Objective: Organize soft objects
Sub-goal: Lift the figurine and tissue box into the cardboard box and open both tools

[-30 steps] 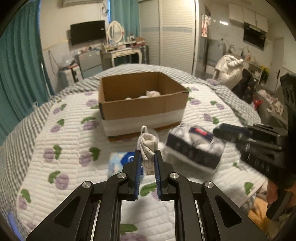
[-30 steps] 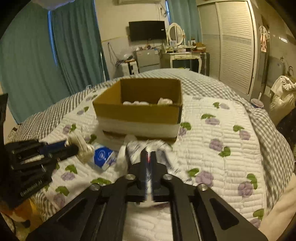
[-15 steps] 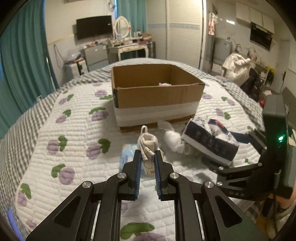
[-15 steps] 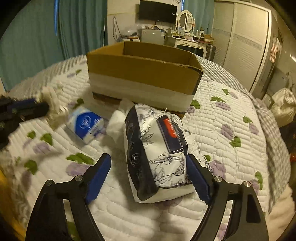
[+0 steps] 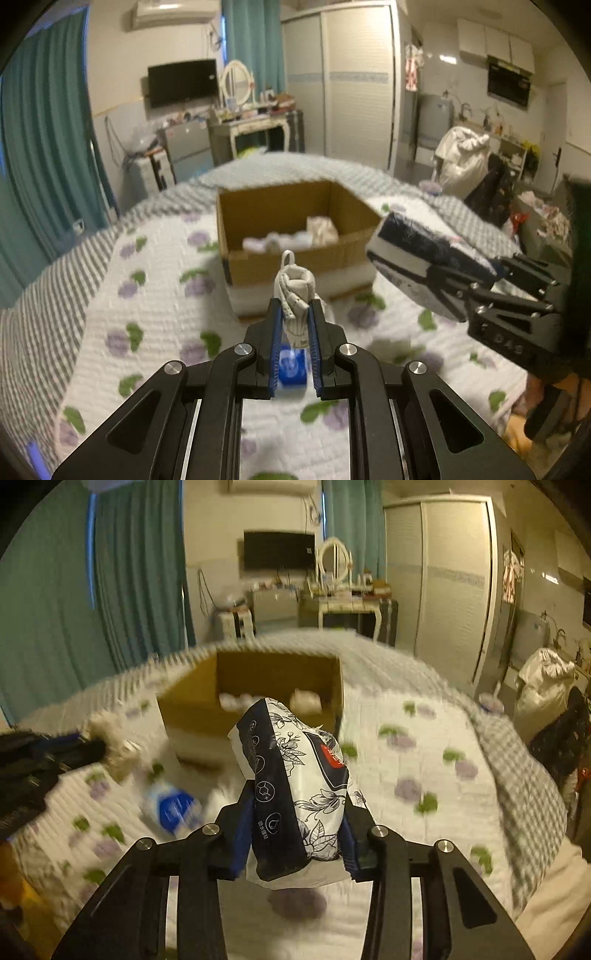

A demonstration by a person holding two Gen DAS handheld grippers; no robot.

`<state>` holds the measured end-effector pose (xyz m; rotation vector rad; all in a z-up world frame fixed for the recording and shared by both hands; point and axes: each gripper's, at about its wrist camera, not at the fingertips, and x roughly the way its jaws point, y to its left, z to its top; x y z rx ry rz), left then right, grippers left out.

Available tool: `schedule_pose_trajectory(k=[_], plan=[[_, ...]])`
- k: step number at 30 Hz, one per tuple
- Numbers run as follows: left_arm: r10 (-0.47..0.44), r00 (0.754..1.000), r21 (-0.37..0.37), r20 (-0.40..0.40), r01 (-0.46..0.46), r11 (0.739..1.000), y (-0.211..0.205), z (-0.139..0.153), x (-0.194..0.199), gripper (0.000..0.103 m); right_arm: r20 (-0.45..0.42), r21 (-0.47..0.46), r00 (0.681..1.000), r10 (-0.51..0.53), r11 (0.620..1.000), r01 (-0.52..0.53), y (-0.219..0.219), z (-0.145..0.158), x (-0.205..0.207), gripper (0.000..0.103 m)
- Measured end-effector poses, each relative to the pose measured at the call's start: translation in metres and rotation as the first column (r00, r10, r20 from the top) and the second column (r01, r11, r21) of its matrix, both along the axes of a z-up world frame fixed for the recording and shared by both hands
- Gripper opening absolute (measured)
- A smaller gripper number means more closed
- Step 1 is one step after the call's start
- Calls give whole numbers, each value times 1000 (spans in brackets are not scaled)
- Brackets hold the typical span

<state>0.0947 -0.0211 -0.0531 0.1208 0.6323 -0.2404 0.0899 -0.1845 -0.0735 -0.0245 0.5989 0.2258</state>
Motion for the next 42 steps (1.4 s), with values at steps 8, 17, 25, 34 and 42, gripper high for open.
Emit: schedule_pose_trajectory(k=[8, 17, 25, 34, 42], plan=[[5, 997, -18, 77, -4, 1000, -6, 35, 57, 13, 104, 60, 993, 50, 997, -56, 12, 64, 57, 39], [6, 999, 26, 37, -7, 1000, -10, 8, 146, 13, 33, 122, 998, 46, 991, -50, 18, 39, 153, 39], [37, 999, 36, -3, -37, 999, -7, -22, 182, 18, -13, 148, 1000, 17, 989, -15, 13, 1, 192, 46], [88, 996, 30, 29, -89, 996, -2, -4, 163, 68, 28, 152, 999, -39, 988, 34, 4, 22, 178, 70], [118, 981, 14, 154, -122, 992, 4, 74, 102, 84, 115, 114, 992, -59, 992, 46, 2, 99, 109, 90]])
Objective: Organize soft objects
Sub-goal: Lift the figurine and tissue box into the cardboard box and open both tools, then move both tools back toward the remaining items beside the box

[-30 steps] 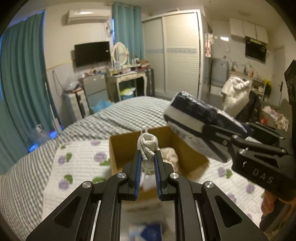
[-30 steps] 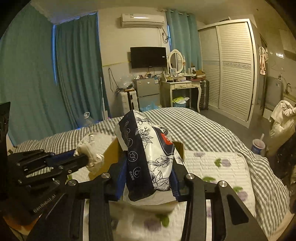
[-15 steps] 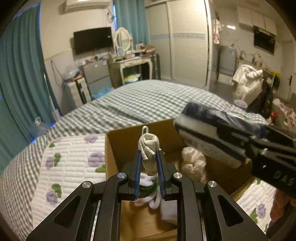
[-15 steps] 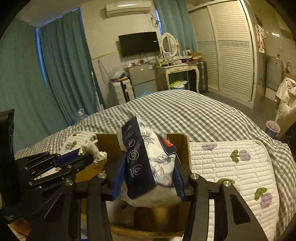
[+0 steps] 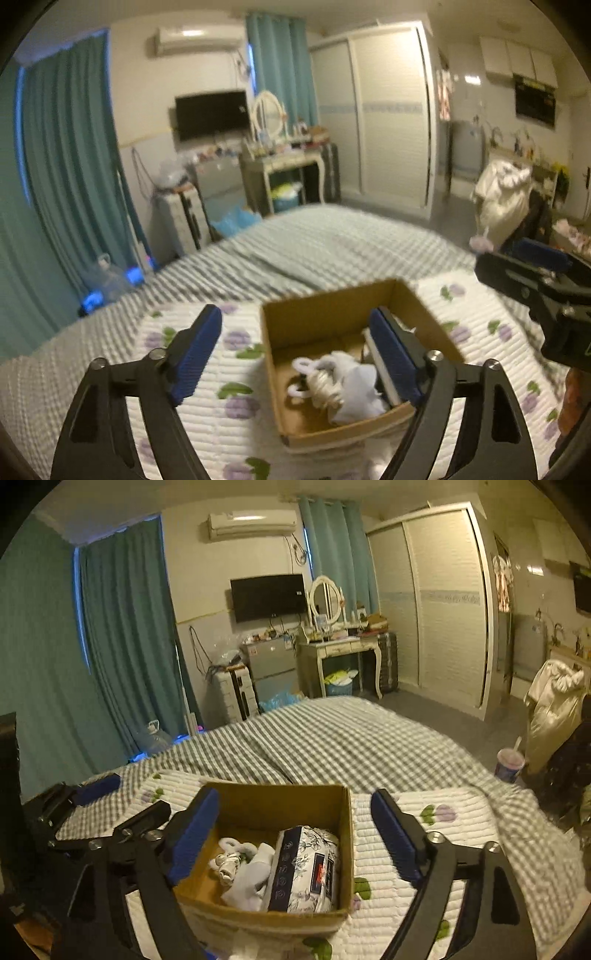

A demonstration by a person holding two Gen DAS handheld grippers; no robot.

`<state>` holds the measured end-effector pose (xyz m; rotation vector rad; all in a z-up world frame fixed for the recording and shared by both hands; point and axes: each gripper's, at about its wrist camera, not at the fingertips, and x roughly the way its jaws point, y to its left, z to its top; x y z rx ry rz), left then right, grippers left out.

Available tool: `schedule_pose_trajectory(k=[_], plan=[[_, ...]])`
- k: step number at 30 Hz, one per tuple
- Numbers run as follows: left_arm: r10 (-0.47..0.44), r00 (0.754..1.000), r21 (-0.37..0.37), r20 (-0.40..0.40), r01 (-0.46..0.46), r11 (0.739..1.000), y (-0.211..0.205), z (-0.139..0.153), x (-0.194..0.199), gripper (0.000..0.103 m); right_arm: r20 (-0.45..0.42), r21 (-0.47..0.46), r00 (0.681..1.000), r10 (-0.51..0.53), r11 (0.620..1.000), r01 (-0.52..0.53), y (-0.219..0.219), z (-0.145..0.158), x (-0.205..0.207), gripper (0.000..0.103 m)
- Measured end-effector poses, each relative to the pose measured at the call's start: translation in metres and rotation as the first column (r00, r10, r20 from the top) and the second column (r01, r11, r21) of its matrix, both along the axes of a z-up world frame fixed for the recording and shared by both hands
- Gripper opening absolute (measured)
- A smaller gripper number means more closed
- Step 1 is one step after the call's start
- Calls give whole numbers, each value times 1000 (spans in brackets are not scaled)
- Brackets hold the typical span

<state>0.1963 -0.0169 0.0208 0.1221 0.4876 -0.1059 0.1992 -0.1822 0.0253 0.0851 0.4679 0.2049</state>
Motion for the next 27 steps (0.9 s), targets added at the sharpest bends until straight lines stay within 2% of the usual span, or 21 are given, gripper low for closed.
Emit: schedule_pose_trajectory(k=[2, 4, 5, 10, 14, 20, 23, 27], plan=[[8, 999, -9, 37, -8, 1000, 5, 20, -19, 85, 22, -14, 1000, -9, 1000, 10, 0, 18, -18, 95], [16, 997, -16, 72, -15, 1000, 11, 40, -41, 90, 45, -20, 999, -13, 1000, 14, -2, 37, -41, 98], [20, 996, -17, 88, -18, 1000, 13, 48, -51, 91, 56, -21, 998, -13, 1000, 14, -2, 46, -52, 103], [22, 987, -15, 162, -20, 1000, 27, 84, -104, 96, 93, -47, 996, 5, 999, 0, 5, 80, -110, 103], [27, 982, -22, 189, -24, 999, 37, 92, -134, 96, 102, -92, 995, 7, 996, 2, 13, 86, -145, 103], [21, 989, -58, 148, -12, 998, 51, 71, -151, 96, 48, -151, 999, 5, 989, 3, 22, 57, -171, 103], [24, 993, -66, 116, -16, 998, 54, 47, -149, 96, 1, -173, 1000, -1, 985, 2, 27, 24, -171, 103], [35, 995, -25, 91, -33, 999, 50, 7, -144, 96, -79, -151, 997, 7, 988, -19, 27, -26, -154, 103]])
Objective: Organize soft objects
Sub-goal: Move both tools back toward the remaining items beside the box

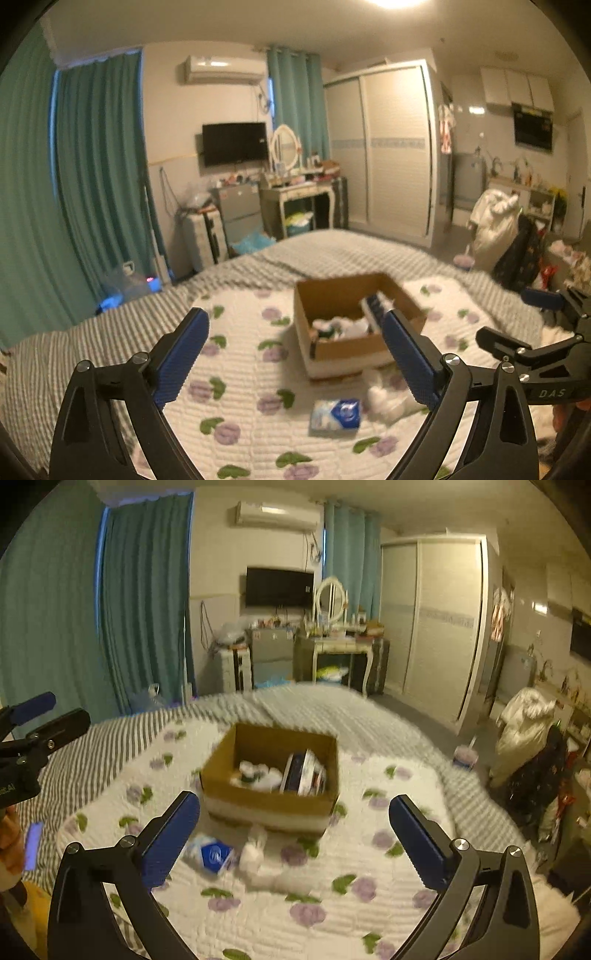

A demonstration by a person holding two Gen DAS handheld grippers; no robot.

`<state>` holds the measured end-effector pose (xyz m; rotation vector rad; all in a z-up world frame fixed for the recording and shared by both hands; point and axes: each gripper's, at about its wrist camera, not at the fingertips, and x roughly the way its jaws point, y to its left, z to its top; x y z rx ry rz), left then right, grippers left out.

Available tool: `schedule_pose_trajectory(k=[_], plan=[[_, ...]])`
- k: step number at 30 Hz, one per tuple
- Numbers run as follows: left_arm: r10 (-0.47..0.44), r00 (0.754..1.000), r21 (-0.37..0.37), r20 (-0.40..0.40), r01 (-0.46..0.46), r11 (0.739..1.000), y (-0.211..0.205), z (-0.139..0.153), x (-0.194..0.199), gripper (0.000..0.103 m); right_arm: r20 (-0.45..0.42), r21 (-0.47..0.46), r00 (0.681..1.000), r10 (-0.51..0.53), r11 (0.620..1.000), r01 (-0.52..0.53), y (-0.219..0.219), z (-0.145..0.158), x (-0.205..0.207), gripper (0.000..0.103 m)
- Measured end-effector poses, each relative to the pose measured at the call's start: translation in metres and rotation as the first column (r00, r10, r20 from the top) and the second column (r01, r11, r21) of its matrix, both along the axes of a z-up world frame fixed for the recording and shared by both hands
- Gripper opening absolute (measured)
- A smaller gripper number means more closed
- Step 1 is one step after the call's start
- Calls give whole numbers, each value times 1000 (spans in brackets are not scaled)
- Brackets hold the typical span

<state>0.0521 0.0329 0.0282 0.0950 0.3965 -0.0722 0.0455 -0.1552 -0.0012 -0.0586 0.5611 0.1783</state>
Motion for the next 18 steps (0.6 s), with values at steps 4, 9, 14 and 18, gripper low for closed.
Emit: schedule_pose_trajectory(k=[4, 9, 14, 18], plan=[[-4, 997, 21, -82, 6, 1000, -3, -48, 17, 96, -99, 6, 995, 5, 1000, -4, 6, -55, 30, 103], [20, 964, -7, -266, -23, 1000, 1, -110, 55, 96, -183, 8, 983, 14, 1000, -13, 16, -104, 59, 103], [-4, 923, -66, -384, -23, 998, 1, -161, 75, 96, -229, 35, 973, 32, 999, -25, 22, -137, 76, 97], [-70, 879, -115, -471, 18, 993, -6, -194, 79, 95, -252, 40, 968, 18, 999, -8, 22, -153, 88, 94]])
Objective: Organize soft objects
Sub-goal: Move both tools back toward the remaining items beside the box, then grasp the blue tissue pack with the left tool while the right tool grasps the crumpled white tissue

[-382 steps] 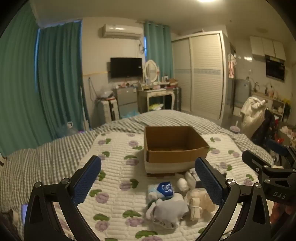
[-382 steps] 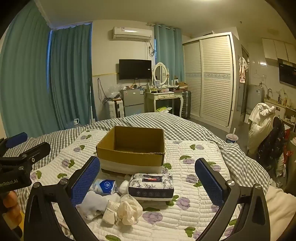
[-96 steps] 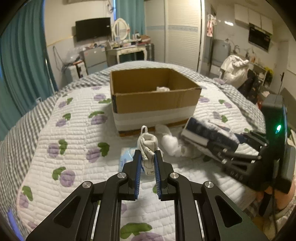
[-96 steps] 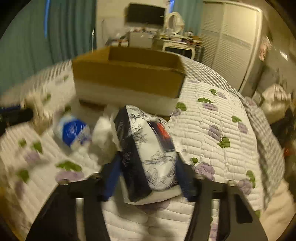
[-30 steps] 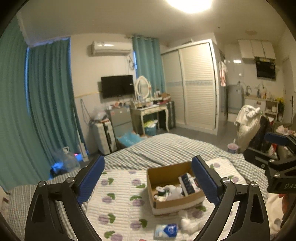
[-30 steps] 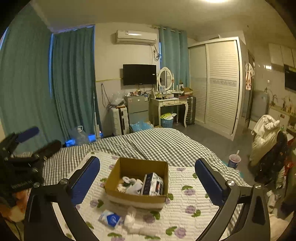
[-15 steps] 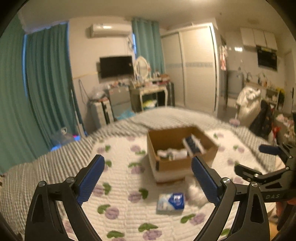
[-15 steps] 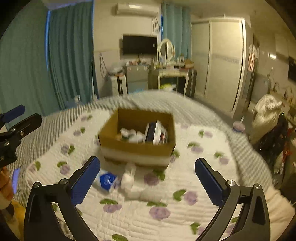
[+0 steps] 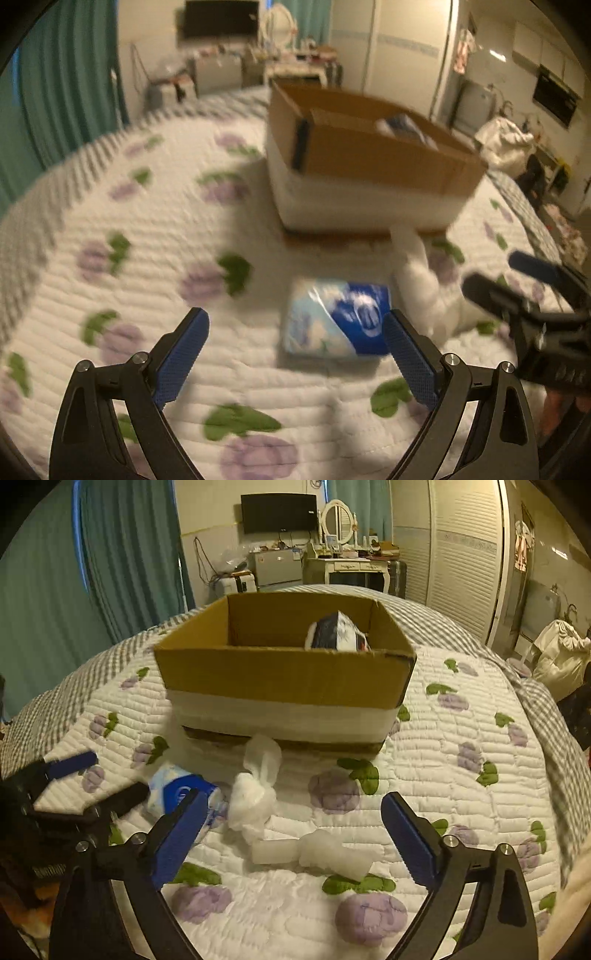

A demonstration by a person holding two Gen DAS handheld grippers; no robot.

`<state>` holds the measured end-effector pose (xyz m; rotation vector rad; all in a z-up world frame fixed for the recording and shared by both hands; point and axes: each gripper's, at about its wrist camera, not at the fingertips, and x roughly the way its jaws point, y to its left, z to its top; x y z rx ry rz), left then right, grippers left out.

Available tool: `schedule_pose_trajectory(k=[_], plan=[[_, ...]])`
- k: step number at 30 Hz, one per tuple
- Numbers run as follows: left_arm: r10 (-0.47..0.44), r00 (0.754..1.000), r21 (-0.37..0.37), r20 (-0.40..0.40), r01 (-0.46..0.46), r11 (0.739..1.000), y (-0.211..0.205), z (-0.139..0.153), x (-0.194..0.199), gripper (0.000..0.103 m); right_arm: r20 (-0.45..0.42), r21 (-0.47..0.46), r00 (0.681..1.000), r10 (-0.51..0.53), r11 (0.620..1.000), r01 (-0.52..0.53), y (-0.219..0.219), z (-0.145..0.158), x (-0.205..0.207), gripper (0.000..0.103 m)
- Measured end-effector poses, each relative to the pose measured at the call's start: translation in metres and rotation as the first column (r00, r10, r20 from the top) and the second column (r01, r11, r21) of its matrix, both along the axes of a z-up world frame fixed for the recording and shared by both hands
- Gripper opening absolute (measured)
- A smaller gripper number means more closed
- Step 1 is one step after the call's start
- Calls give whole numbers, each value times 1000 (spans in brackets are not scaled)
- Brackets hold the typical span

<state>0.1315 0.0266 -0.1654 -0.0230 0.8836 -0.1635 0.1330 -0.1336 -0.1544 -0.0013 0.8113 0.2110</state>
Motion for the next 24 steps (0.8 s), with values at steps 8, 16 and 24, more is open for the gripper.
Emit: schedule_pose_trajectory(k=[8, 16, 24], plan=[[-94, 995, 33, -36, 95, 995, -25, -17, 6, 94, -21, 48, 1000, 8, 999, -7, 1, -9, 16, 89], [-85, 996, 16, -31, 85, 996, -16, -19, 10, 73, -56, 54, 997, 48, 998, -45, 18, -20, 27, 76], [28, 1000, 23, 10, -28, 999, 19, -7, 15, 73, -104, 58, 990, 90, 995, -85, 29, -34, 35, 54]])
